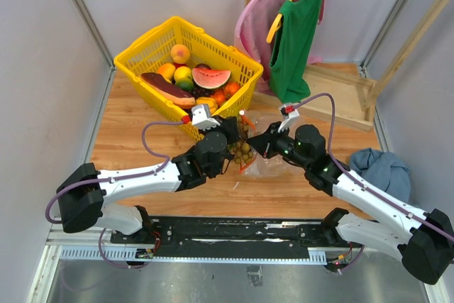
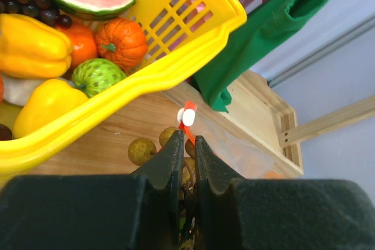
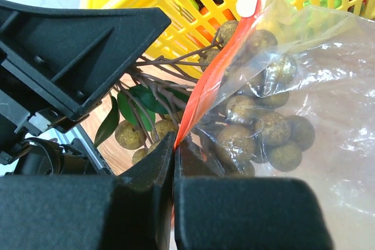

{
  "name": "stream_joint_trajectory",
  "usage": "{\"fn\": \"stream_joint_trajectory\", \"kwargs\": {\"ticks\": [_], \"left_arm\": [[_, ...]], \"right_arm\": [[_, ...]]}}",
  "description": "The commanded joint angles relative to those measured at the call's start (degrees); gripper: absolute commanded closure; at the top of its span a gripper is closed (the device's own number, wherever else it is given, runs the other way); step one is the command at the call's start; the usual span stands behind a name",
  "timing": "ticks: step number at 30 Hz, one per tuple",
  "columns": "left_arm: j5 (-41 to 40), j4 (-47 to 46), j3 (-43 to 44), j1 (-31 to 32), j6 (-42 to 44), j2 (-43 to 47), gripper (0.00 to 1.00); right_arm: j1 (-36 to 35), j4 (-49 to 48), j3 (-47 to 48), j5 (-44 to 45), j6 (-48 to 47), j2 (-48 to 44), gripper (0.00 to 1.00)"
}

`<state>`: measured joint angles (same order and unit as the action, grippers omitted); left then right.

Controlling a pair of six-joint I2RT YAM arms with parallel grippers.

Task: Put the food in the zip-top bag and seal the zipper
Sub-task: Place the fake fruit in the zipper food storage bag.

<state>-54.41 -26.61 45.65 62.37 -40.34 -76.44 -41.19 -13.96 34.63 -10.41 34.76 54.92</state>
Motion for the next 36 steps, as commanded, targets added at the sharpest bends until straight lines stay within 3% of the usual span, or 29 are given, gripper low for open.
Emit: {"fn": "stream_joint_trajectory", "kwargs": {"ticks": [1,7,21,31,36], "left_arm": [[-7.0,5.5,3.7,-0.1,-10.2,0.0,1.00],[-8.2,15.6,8.8,0.6,-15.8,-4.7,1.00],[0.3,7.5,5.8,0.9,-7.6,-3.4,1.00],[0.1,5.3,4.0,0.9,-3.8,-1.3,1.00],[1.2,5.2,4.8,1.0,-1.3,-2.5,1.00]], "right_arm": [[0.8,-4.4,0.0,-1.1,1.6,-0.8,1.00],[0.8,-4.4,1.1,-0.1,1.1,-1.1,0.99],[0.9,-0.9,0.4,4.6,-1.8,-2.6,0.99],[0.9,11.9,5.2,6.8,-7.9,-2.7,0.75],[0.9,21.4,11.6,11.5,-9.6,0.3,0.74]]}}
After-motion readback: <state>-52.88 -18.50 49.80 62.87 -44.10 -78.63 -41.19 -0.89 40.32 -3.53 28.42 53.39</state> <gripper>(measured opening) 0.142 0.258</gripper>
